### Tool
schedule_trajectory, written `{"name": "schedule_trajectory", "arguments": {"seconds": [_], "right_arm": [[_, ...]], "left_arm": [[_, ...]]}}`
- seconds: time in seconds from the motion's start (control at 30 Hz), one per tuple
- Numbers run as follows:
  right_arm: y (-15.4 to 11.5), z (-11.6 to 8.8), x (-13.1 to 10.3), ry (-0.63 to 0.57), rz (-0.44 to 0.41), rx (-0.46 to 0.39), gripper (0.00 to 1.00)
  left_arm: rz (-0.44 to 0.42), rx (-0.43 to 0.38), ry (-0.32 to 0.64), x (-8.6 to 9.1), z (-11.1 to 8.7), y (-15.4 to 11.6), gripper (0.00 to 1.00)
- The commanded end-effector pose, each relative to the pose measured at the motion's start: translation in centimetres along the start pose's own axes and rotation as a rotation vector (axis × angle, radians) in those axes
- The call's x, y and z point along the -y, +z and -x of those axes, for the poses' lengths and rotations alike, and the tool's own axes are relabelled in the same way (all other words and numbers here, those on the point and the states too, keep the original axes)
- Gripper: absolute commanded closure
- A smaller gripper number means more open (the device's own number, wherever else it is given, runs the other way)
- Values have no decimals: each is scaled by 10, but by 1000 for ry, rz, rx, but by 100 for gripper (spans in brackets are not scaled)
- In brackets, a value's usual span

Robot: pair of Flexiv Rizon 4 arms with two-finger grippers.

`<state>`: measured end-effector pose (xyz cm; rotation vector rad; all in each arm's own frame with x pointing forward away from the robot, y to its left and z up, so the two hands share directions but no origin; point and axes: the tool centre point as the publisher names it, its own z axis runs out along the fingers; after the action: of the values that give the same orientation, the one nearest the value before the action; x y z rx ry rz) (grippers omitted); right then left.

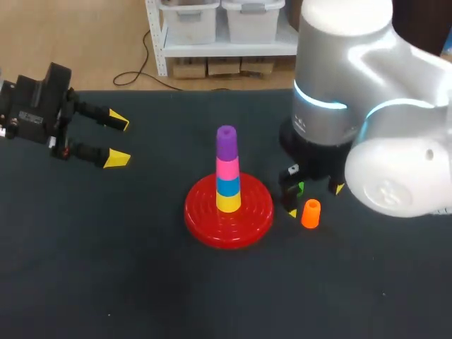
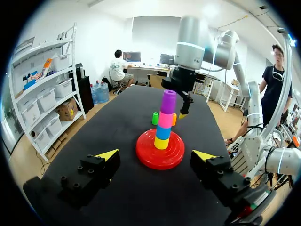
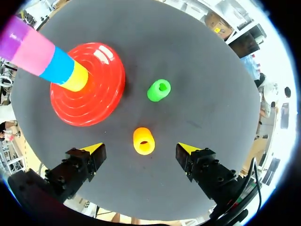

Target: Pick up and stack the cylinders on the red base in this order: pink,purple,orange,green

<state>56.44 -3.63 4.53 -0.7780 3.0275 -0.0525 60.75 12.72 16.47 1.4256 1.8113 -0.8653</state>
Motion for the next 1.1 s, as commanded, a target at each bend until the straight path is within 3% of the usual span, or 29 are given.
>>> {"name": "schedule_trajectory", "arguments": {"seconds": [0.03, 0.13, 0.3, 0.57, 1.1], "right_arm": [[7, -2, 1, -2, 3, 10, 0], [8, -2, 0, 3, 16, 8, 0], [11, -2, 1, 12, 28, 3, 31], [17, -7, 2, 15, 24, -4, 49], [14, -1, 5, 20, 23, 3, 56]], "left_arm": [[-1, 2, 2, -1, -1, 0, 0], [-1, 2, 2, -1, -1, 0, 0], [-1, 2, 2, -1, -1, 0, 0], [-1, 2, 2, -1, -1, 0, 0], [-1, 2, 2, -1, -1, 0, 0]]}}
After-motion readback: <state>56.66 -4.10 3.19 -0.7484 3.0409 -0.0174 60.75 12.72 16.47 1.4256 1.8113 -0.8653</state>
